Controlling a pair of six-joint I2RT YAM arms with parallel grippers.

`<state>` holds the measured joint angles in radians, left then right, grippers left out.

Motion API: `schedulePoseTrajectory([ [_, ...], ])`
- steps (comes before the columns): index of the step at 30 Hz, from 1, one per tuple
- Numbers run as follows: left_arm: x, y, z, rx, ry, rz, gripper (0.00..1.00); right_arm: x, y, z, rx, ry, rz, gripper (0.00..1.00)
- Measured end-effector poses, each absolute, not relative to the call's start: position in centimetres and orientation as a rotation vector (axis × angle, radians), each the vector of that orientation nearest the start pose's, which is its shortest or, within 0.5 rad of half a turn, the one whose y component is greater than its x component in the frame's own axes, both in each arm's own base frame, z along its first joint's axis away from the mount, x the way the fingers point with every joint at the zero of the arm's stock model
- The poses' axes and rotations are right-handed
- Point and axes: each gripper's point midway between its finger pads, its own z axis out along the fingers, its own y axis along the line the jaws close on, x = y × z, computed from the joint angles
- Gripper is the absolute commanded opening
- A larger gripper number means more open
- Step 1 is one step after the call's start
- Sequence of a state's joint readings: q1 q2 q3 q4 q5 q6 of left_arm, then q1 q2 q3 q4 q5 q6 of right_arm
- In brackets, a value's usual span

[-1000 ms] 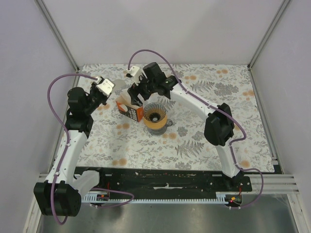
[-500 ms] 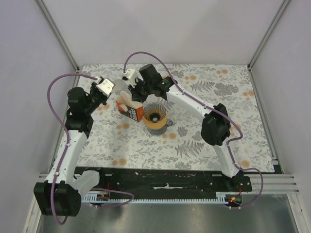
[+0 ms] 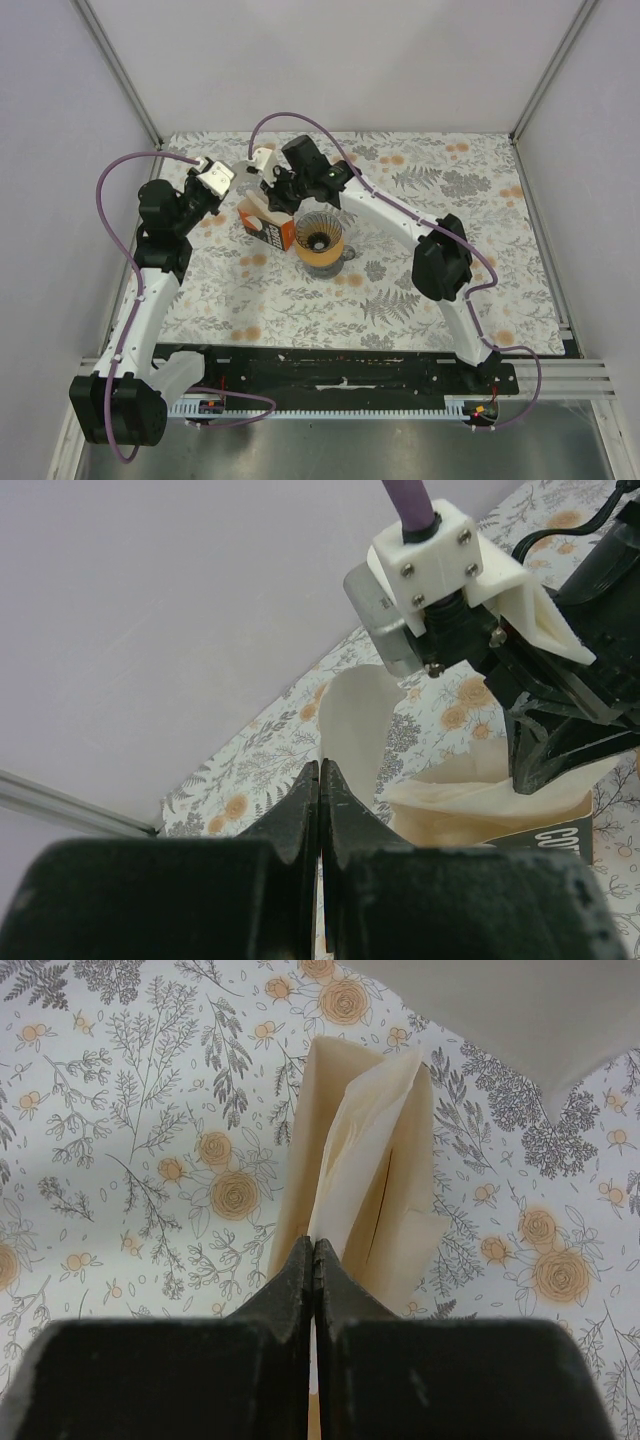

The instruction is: Place the coffee filter in the dripper

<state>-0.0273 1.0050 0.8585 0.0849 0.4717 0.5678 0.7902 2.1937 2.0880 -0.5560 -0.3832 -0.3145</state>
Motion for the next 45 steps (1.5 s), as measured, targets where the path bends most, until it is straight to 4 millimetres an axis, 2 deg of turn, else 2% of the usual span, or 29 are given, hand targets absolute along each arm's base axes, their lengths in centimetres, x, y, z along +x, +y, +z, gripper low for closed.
schedulePoseTrajectory([
  [3, 36.6, -7.0, 31.0, 0.808, 1.41, 0.031, 0.02, 37.9, 45.9, 17.5, -1.382, 1.804, 0.673, 0.0],
  [11, 36.6, -7.0, 31.0, 0.808, 1.409, 0.03, 0.02, 38.2, 45.7, 13.3, -1.406, 1.888, 0.638, 0.0],
  [15, 36.6, -7.0, 31.1, 0.808, 1.409, 0.031, 0.02, 38.2, 45.5, 12.8, -1.404, 1.911, 0.627, 0.0],
  [18, 36.6, -7.0, 31.1, 0.807, 1.406, 0.031, 0.02, 38.2, 45.5, 13.0, -1.398, 1.915, 0.627, 0.15],
  [19, 36.6, -7.0, 31.2, 0.807, 1.405, 0.032, 0.02, 38.2, 45.5, 13.1, -1.394, 1.918, 0.63, 0.23],
  [24, 36.6, -7.0, 31.4, 0.805, 1.397, 0.035, 0.02, 38.2, 45.6, 13.5, -1.381, 1.92, 0.638, 0.43],
  [28, 36.7, -7.0, 31.5, 0.803, 1.391, 0.036, 0.02, 38.1, 45.5, 14.9, -1.371, 1.899, 0.643, 0.51],
  [34, 36.7, -7.0, 31.5, 0.803, 1.39, 0.036, 0.02, 37.8, 45.2, 20.8, -1.328, 1.795, 0.649, 0.54],
  [37, 36.7, -7.0, 31.5, 0.803, 1.39, 0.034, 0.02, 37.6, 45.1, 22.8, -1.31, 1.755, 0.652, 0.56],
  [42, 36.6, -7.2, 31.5, 0.792, 1.396, 0.01, 0.02, 37.2, 44.2, 24.7, -1.293, 1.733, 0.657, 0.62],
  [45, 36.2, -7.9, 31.5, 0.793, 1.394, -0.044, 0.02, 36.6, 42.7, 25.7, -1.283, 1.728, 0.671, 0.64],
])
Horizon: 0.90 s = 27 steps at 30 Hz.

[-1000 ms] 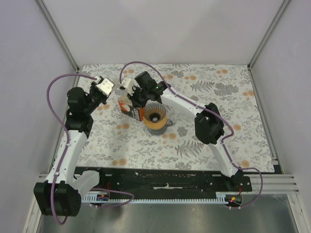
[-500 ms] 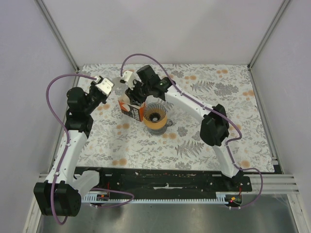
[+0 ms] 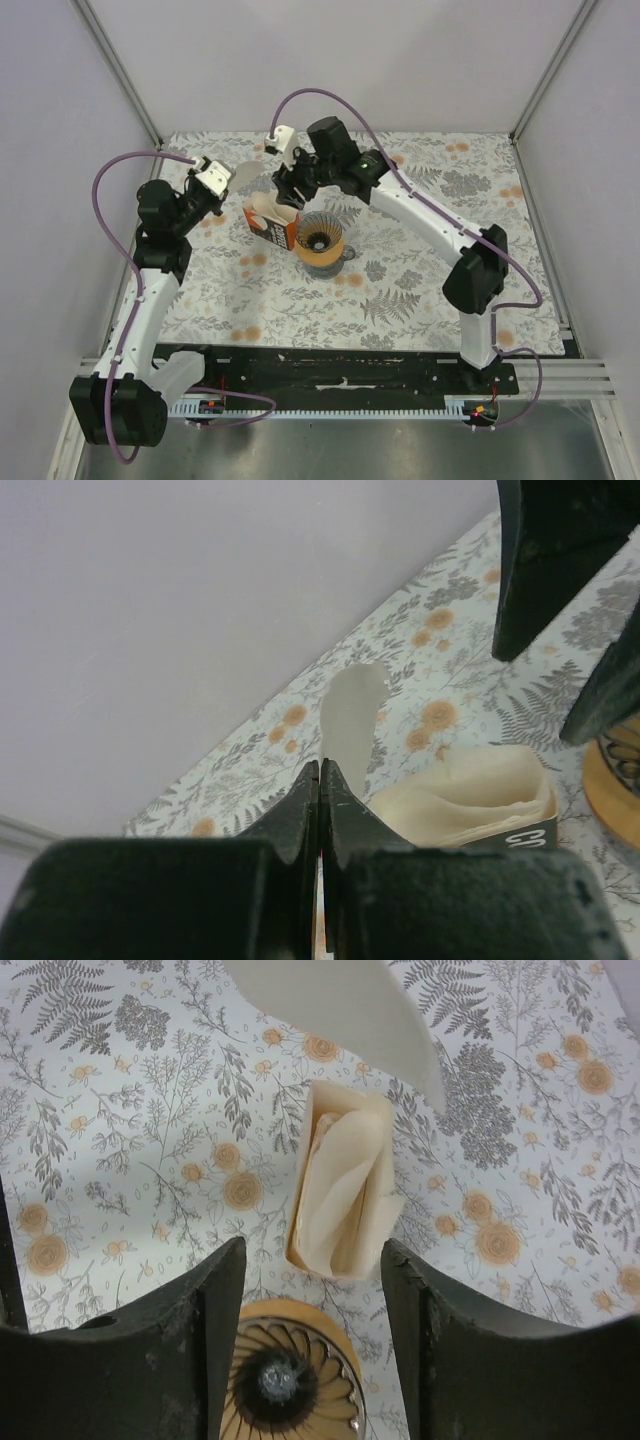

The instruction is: Place the coffee filter in the dripper

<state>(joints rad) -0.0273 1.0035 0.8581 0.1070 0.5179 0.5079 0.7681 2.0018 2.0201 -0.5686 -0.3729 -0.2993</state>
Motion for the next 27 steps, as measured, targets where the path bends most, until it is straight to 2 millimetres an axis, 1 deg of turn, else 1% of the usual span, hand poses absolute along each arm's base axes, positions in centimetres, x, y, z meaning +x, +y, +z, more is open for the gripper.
schedulePoseTrajectory([
  [3, 35.3, -9.1, 31.8, 0.826, 1.363, -0.115, 0.02, 36.3, 40.1, 27.7, -1.256, 1.709, 0.682, 0.64],
  [6, 33.9, -10.8, 32.5, 0.884, 1.309, -0.206, 0.02, 36.0, 37.4, 30.6, -1.227, 1.658, 0.679, 0.63],
  [8, 32.9, -12.0, 32.9, 0.921, 1.271, -0.282, 0.02, 35.6, 35.7, 32.6, -1.216, 1.608, 0.661, 0.59],
  [11, 31.8, -13.3, 33.4, 0.952, 1.23, -0.377, 0.02, 33.8, 34.5, 34.6, -1.234, 1.535, 0.656, 0.55],
  [13, 31.0, -14.2, 33.8, 0.979, 1.193, -0.442, 0.02, 32.2, 34.1, 35.5, -1.264, 1.483, 0.671, 0.56],
  [16, 30.0, -15.5, 34.4, 1.024, 1.144, -0.518, 0.02, 30.3, 34.1, 36.4, -1.305, 1.423, 0.712, 0.68],
  [19, 29.4, -16.3, 34.8, 1.056, 1.107, -0.564, 0.02, 29.4, 34.3, 36.3, -1.343, 1.388, 0.745, 0.72],
  [22, 29.0, -16.8, 35.2, 1.06, 1.091, -0.608, 0.02, 29.0, 34.6, 35.5, -1.368, 1.388, 0.768, 0.73],
  [27, 28.5, -17.3, 36.4, 1.03, 1.081, -0.676, 0.02, 29.1, 34.9, 34.7, -1.38, 1.398, 0.779, 0.73],
])
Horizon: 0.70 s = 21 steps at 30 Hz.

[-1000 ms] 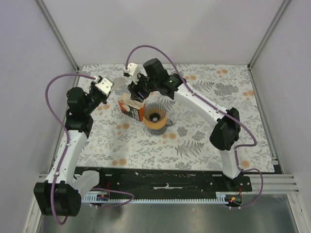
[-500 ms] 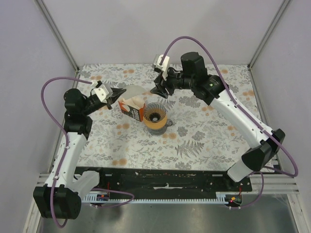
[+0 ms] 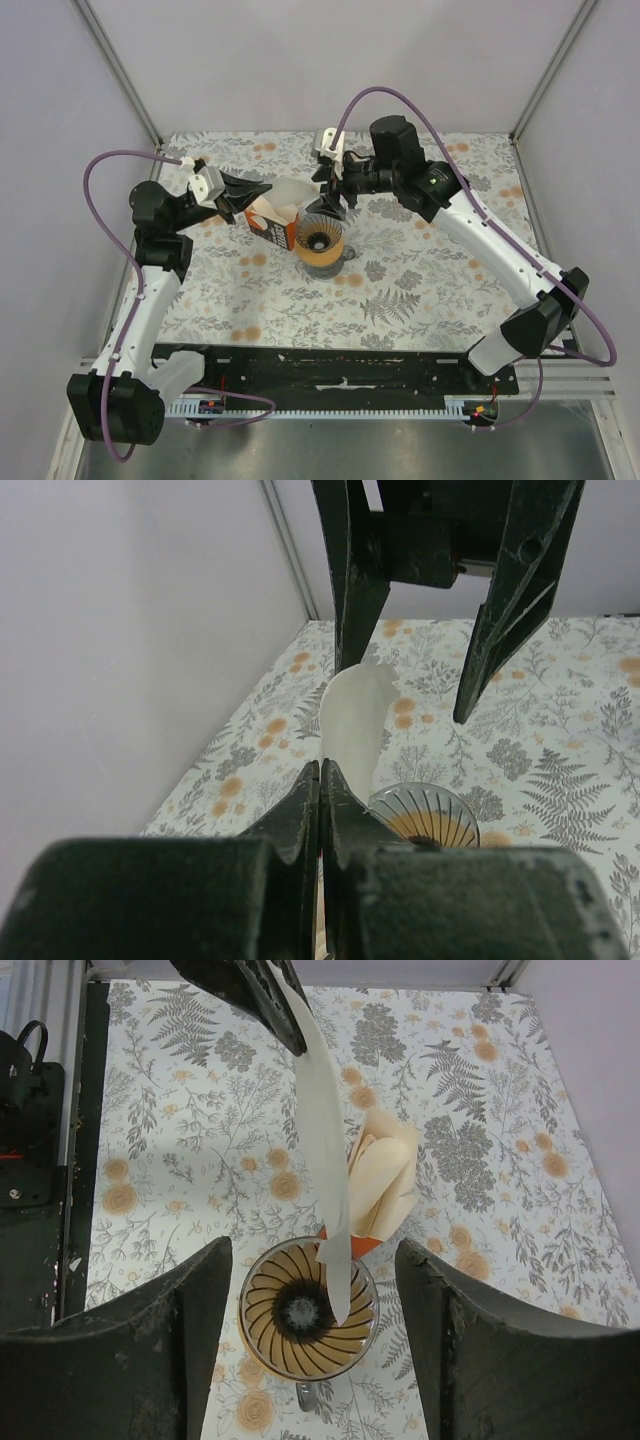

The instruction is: Place the coffee filter in the dripper

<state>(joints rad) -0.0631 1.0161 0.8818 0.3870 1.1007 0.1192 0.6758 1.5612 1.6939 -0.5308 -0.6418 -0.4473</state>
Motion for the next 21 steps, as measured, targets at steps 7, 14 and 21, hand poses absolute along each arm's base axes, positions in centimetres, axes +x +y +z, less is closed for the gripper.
schedulePoseTrajectory([
  [7, 28.5, -17.4, 39.7, 0.875, 1.072, -0.778, 0.02, 30.9, 32.9, 34.2, -1.275, 1.46, 0.843, 0.8],
  [14, 29.6, -17.0, 44.3, 0.629, 0.984, -0.861, 0.02, 30.6, 30.7, 38.2, -1.092, 1.411, 0.957, 0.82],
  [21, 27.9, -18.0, 48.8, 0.53, 0.807, -0.935, 0.02, 27.0, 32.6, 46.3, -0.984, 1.176, 1.09, 0.84],
])
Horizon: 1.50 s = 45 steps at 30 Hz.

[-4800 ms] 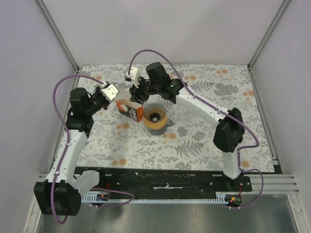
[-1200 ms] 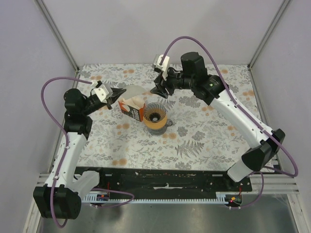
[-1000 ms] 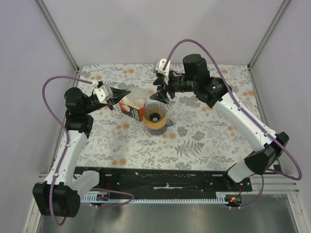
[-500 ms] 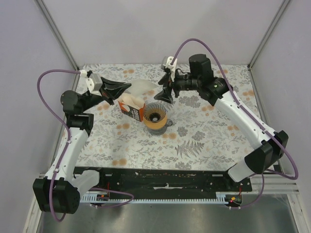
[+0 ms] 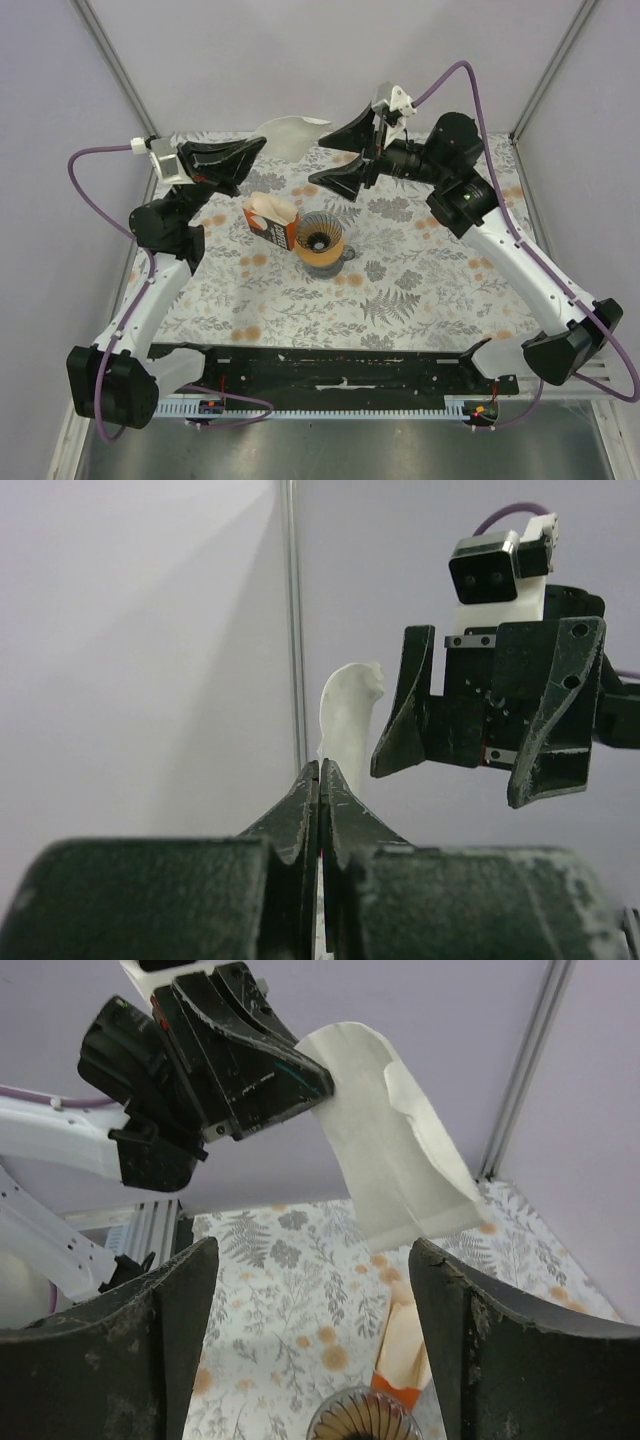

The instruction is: Place the coffee filter in the dripper

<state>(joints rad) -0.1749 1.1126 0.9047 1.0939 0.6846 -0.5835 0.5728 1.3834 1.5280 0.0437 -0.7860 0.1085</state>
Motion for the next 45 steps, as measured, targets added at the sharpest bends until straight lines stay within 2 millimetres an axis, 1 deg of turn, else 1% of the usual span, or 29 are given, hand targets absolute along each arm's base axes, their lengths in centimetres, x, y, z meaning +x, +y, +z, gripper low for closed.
schedulePoseTrajectory([
  [2, 27.4, -18.0, 49.7, 0.519, 0.765, -0.94, 0.02, 26.5, 33.2, 47.3, -0.963, 1.145, 1.102, 0.84],
  [4, 26.9, -17.8, 50.5, 0.509, 0.724, -0.943, 0.02, 26.5, 33.5, 47.9, -0.931, 1.14, 1.105, 0.84],
  [7, 26.1, -17.8, 51.4, 0.506, 0.672, -0.945, 0.02, 27.4, 33.3, 48.3, -0.873, 1.154, 1.106, 0.84],
  [10, 25.7, -17.8, 51.8, 0.507, 0.65, -0.948, 0.02, 28.1, 33.6, 48.7, -0.847, 1.16, 1.125, 0.83],
  [12, 25.6, -17.8, 51.9, 0.506, 0.642, -0.951, 0.02, 28.6, 34.0, 49.0, -0.837, 1.159, 1.138, 0.79],
  [15, 25.4, -17.8, 52.0, 0.506, 0.634, -0.953, 0.02, 29.0, 34.4, 49.5, -0.826, 1.151, 1.156, 0.6],
  [17, 25.4, -17.8, 52.1, 0.504, 0.634, -0.958, 0.02, 29.0, 34.6, 49.9, -0.821, 1.136, 1.175, 0.43],
  [20, 25.4, -17.7, 52.1, 0.494, 0.634, -0.96, 0.02, 28.7, 35.0, 50.7, -0.836, 1.103, 1.219, 0.2],
  [23, 25.5, -17.7, 52.0, 0.489, 0.639, -0.96, 0.02, 28.3, 35.4, 51.4, -0.855, 1.075, 1.256, 0.01],
  [28, 25.9, -17.8, 51.1, 0.486, 0.662, -0.954, 0.03, 27.7, 35.4, 51.4, -0.878, 1.07, 1.293, 0.0],
  [31, 26.2, -17.8, 50.4, 0.491, 0.68, -0.933, 0.45, 28.0, 35.0, 51.0, -0.878, 1.124, 1.308, 0.0],
  [32, 26.4, -17.8, 50.1, 0.492, 0.69, -0.922, 0.53, 28.1, 34.7, 51.0, -0.872, 1.156, 1.314, 0.0],
  [33, 26.6, -17.8, 49.8, 0.496, 0.698, -0.909, 0.57, 28.3, 34.4, 51.2, -0.868, 1.174, 1.314, 0.0],
  [38, 27.2, -18.1, 48.1, 0.564, 0.753, -0.849, 0.6, 28.2, 32.8, 52.0, -0.825, 1.304, 1.327, 0.0],
  [40, 27.1, -18.5, 47.5, 0.617, 0.766, -0.822, 0.6, 28.0, 32.5, 51.5, -0.81, 1.374, 1.346, 0.0],
  [42, 27.1, -18.9, 47.2, 0.673, 0.781, -0.804, 0.6, 27.6, 32.4, 50.6, -0.797, 1.45, 1.367, 0.0],
  [45, 26.8, -19.4, 47.5, 0.738, 0.81, -0.819, 0.6, 27.0, 32.2, 48.9, -0.781, 1.569, 1.405, 0.0],
])
